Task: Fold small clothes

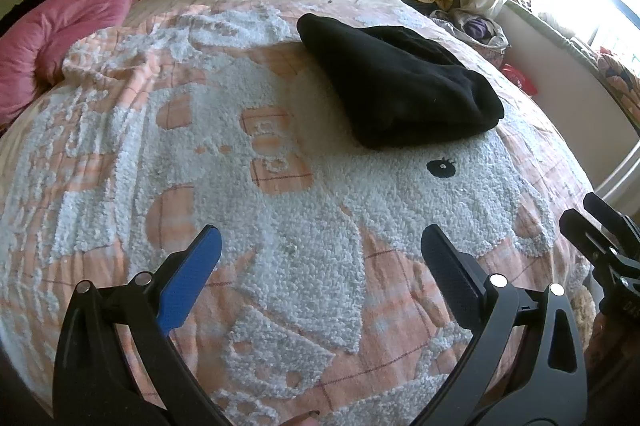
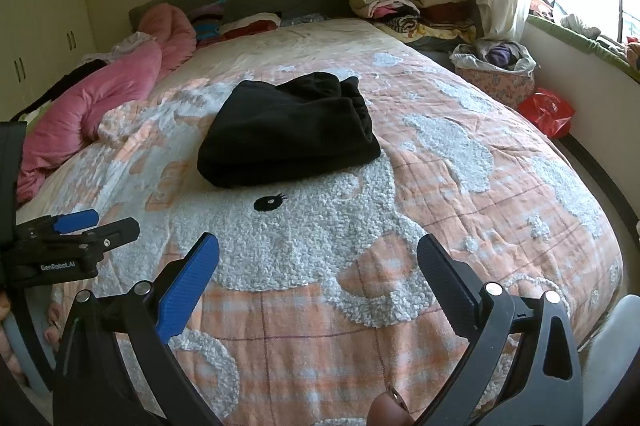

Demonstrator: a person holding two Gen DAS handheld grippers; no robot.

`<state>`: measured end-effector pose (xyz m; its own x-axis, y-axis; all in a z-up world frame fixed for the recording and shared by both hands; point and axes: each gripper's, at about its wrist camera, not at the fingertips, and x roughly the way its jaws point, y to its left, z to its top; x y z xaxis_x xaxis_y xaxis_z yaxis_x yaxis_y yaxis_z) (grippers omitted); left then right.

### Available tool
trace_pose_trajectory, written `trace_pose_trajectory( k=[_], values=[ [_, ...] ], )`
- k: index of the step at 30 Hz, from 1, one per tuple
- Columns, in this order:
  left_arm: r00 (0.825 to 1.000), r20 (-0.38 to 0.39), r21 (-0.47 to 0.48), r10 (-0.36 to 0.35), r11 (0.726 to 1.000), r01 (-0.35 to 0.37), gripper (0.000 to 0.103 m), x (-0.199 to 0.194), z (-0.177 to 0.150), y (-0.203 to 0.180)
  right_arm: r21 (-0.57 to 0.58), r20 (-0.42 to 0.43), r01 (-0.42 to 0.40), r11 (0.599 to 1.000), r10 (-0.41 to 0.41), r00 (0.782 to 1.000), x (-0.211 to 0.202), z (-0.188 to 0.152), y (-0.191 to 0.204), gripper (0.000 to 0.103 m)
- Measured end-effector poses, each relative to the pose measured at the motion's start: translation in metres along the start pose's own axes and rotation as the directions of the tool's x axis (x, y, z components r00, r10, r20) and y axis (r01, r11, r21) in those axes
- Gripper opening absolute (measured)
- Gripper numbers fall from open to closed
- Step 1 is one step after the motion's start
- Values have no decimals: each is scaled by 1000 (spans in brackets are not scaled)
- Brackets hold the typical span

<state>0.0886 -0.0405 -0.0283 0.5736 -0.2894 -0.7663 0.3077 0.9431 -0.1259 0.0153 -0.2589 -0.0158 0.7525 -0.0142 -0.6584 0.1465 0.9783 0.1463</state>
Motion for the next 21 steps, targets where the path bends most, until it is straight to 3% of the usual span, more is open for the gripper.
trace_pose_trajectory(
  k=[21],
  values=[
    [1000, -4, 0, 20, 1000, -20, 94, -2, 1, 2, 2, -2, 0, 1000, 0, 1000, -1, -1, 0, 99]
  ],
)
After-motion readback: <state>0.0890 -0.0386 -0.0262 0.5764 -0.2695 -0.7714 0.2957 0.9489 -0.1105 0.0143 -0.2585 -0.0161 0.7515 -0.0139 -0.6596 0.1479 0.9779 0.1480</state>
